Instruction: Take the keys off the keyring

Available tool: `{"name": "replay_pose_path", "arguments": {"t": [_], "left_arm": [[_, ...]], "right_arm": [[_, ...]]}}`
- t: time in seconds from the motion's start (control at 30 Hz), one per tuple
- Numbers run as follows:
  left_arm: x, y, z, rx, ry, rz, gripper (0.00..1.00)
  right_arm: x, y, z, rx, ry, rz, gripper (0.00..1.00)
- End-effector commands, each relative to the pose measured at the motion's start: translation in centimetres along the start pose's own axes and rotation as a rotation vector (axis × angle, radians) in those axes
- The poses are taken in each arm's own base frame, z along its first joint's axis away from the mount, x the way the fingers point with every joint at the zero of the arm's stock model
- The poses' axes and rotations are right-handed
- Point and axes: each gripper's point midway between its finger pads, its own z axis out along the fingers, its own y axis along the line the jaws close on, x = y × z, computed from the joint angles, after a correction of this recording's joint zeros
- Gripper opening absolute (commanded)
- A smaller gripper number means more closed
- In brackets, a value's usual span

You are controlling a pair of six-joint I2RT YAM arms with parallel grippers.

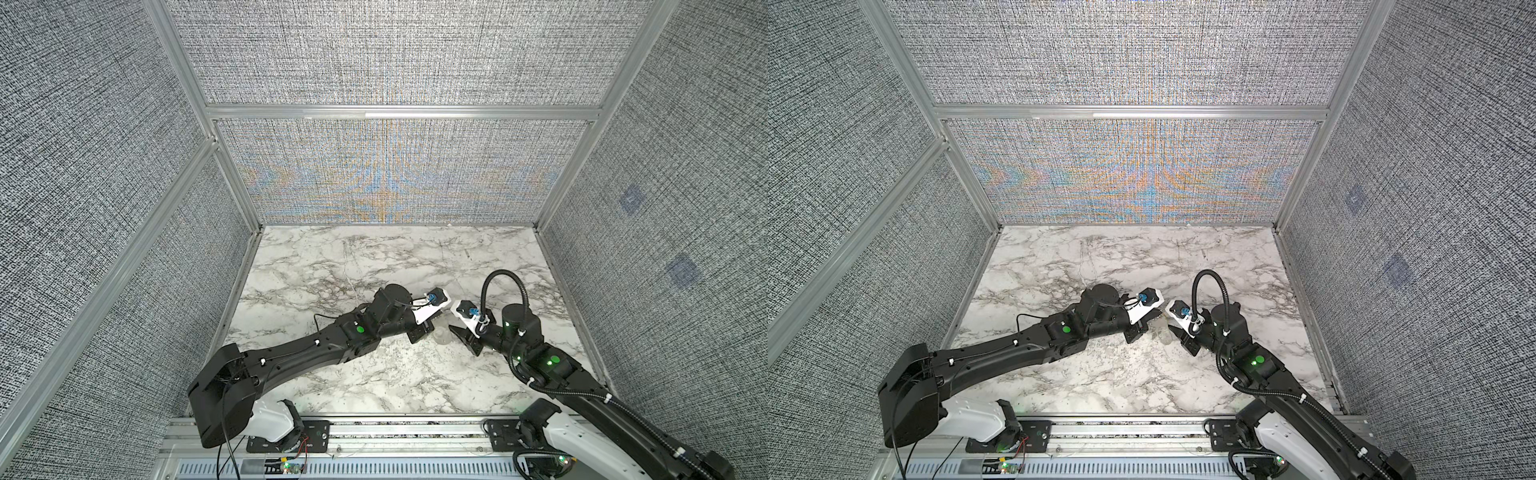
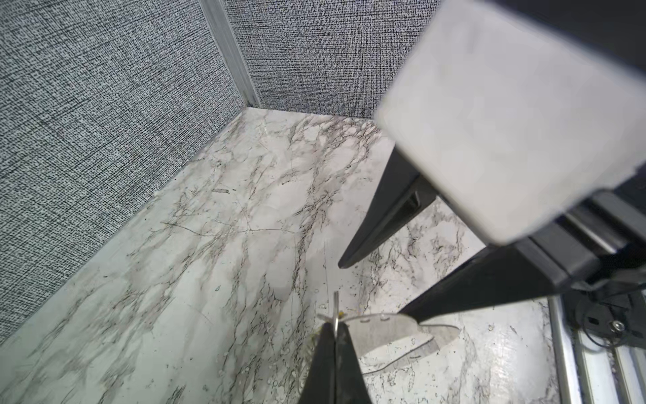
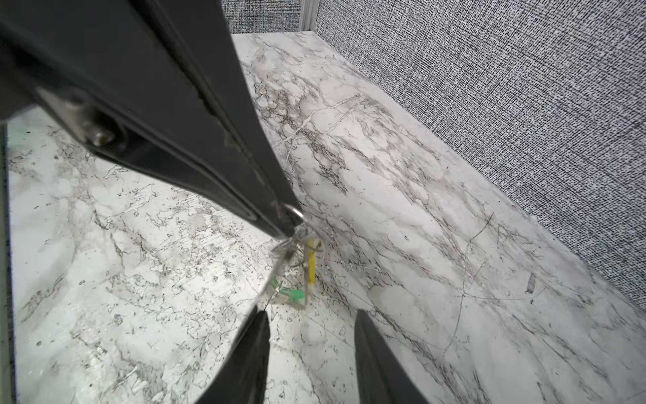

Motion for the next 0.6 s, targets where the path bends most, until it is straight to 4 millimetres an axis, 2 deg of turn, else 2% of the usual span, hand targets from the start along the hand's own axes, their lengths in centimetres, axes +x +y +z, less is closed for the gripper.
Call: {"name": "replay_pose_path", "arguments": {"t": [0.0,0.17,0.3,0.4,0.43,0.57], "left_arm": [[-0.4,0.5,-0.3,-0.032,-0.011,0.031,0.0],[-1.3,0.7,-1.5,-0.061,-0.108,-0.031,0.0],[-1.4,-0.3,-2.2,0.072,-0.174,-0.037,0.0],[-1.5,-0.5,-2.3,0.166,-0.184,-0.054,0.0],[-1.6,-0.4,-2.3,0.188,-0.189,-0.056,0.0],[-1.5,-0.1,-2.3,0.245,-0.183,-0.05,0.0]], "right_arm": [[-0.2,0.0,0.0,-0.005,-0.013,0.002,0.41],[-0.5,0.3,0.0,-0.019,-0.035,-0.008,0.41],[-0.5,0.4,-0.3,-0.014,-0.058,0.004,0.42],[0.0,0.6,-0.4,-0.01,-0.062,0.009,0.43],[-0.5,0.6,-1.0,0.0,-0.093,0.001,0.43],[-0.5,1.0,-1.4,-0.005,-0.112,0.001,0.44]]}}
